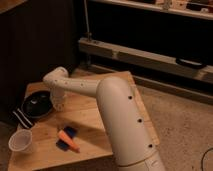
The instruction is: Place the ceramic cup in the ceramic bowl
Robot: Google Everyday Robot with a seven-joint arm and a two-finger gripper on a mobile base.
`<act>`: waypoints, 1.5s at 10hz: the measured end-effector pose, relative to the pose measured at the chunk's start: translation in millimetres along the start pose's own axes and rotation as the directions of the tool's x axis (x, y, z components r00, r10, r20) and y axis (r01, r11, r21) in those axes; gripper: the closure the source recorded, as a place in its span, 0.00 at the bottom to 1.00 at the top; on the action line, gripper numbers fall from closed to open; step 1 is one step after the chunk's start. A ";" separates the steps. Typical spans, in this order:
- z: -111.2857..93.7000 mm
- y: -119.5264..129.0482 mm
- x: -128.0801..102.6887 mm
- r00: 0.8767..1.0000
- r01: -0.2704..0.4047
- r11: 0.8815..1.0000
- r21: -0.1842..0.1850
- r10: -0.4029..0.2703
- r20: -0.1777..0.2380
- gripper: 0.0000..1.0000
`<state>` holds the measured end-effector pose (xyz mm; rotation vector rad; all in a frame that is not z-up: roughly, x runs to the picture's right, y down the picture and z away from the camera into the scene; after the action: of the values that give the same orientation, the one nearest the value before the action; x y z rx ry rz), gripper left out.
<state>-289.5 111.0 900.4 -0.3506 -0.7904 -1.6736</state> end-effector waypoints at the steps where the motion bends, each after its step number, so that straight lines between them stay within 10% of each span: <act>1: 0.0 0.0 0.0 1.000 0.000 1.000 0.000 0.000 0.000 0.96; 6: -0.7 -0.5 -0.1 1.000 0.008 1.000 -0.001 -0.008 -0.009 0.96; 10: -36.9 -33.2 -21.0 0.990 0.080 0.997 0.010 -0.078 -0.119 0.96; 12: -66.1 -63.0 -58.1 0.983 0.132 0.989 0.073 -0.121 -0.142 0.96; 15: -90.8 -107.6 -124.7 0.958 0.171 0.985 0.010 -0.164 -0.233 0.96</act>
<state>-342.0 151.6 724.4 -0.0648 -0.6848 -1.8199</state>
